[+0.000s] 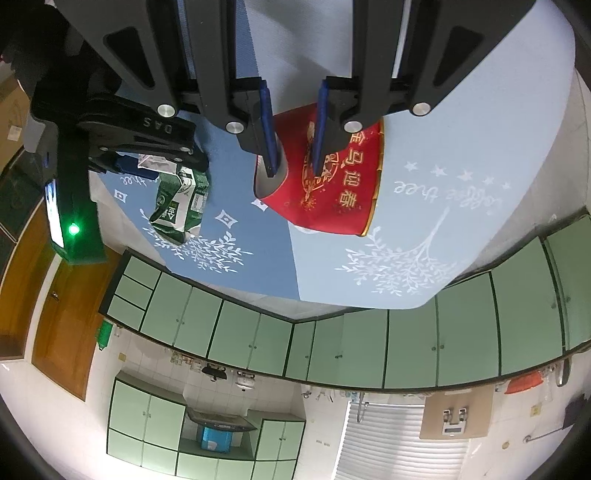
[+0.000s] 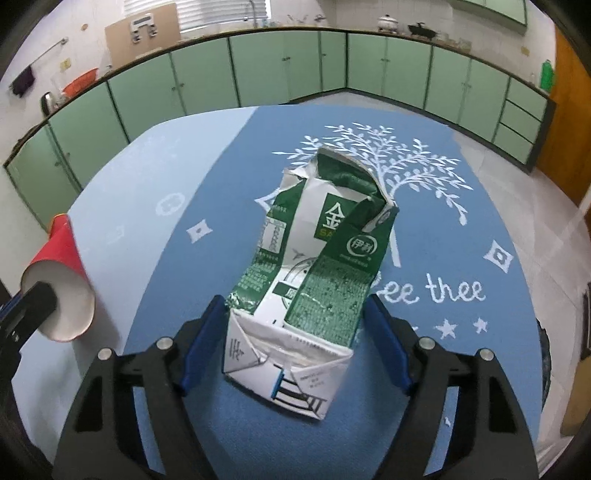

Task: Collect trash
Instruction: 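Grasp the green-and-white milk carton with the right gripper while the left holds the cup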

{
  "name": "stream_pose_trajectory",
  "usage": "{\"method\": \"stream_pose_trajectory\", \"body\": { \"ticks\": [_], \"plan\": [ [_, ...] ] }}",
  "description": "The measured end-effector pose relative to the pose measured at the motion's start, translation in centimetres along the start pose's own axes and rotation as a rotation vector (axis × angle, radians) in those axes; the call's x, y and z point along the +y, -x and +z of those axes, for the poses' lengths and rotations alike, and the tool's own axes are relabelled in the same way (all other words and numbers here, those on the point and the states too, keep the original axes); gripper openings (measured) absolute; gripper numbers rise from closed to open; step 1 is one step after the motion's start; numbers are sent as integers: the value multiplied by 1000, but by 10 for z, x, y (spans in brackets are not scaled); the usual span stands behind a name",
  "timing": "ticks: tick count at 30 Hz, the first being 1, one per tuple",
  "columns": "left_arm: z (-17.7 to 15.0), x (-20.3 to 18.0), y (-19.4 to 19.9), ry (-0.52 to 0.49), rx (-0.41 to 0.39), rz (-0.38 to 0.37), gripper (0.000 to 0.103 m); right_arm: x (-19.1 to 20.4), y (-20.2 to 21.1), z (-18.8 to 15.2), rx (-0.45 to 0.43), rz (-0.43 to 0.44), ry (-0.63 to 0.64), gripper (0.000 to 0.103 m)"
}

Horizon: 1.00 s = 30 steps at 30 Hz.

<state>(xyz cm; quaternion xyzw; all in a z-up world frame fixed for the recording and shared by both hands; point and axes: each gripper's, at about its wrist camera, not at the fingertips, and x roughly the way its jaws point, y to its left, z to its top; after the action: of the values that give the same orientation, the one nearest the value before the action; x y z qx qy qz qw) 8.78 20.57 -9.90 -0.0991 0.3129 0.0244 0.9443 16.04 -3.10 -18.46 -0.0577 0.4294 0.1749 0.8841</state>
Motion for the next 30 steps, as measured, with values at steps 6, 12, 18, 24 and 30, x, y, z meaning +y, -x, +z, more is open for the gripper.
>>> {"method": "stream_pose_trajectory", "body": {
  "ticks": [6,12,18,24,30],
  "plan": [
    [2,-1,4,7,-11,5,19,-11,19,-1,-32,18,6,73],
    [5,-9,9,0,-25,-5,18,-20,46,-2,-76,36,17,72],
    [6,-21,10,-22,-26,-18,18,-32,52,-11,-59,45,13,72],
    [1,-26,8,-37,-6,-14,18,-41,40,-24,9,50,-52,87],
    [-1,-28,6,-41,0,-11,18,-41,30,-18,43,43,-87,90]
  ]
}}
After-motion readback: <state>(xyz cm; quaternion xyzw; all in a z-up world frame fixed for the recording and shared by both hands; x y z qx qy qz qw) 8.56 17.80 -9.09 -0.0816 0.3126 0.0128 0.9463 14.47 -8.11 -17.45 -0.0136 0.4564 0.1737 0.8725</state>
